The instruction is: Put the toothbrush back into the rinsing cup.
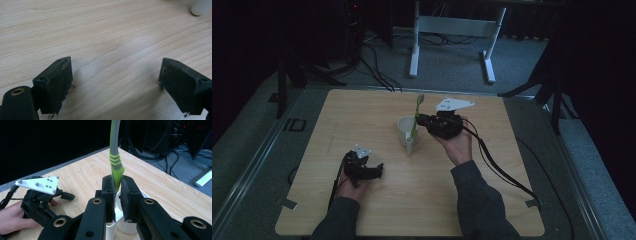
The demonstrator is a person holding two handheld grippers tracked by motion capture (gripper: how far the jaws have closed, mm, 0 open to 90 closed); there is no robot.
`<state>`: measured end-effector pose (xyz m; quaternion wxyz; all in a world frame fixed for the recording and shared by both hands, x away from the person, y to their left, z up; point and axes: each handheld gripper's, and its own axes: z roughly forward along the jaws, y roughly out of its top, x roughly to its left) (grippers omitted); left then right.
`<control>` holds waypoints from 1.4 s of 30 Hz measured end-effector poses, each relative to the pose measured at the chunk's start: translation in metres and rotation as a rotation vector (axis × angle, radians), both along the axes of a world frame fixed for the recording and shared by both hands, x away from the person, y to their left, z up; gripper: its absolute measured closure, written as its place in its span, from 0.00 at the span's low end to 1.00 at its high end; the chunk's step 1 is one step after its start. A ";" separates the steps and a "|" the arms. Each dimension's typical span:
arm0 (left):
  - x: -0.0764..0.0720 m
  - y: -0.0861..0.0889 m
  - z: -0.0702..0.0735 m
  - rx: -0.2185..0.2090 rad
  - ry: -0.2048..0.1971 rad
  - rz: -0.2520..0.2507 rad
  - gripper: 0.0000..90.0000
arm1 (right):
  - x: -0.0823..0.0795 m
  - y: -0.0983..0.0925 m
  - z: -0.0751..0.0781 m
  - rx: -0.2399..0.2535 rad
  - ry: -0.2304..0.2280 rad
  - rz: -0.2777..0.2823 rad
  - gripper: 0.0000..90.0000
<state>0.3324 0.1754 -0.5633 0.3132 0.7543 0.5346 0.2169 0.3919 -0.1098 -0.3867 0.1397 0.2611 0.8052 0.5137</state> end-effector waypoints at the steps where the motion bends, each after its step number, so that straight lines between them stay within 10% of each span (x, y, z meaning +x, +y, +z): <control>1: 0.000 0.000 0.000 0.001 0.000 -0.001 0.14 | 0.000 0.000 0.000 0.000 0.001 0.002 0.91; 42: 0.000 -0.001 0.000 -0.001 -0.002 0.001 0.14 | 0.008 0.009 -0.013 -0.021 0.022 0.008 0.91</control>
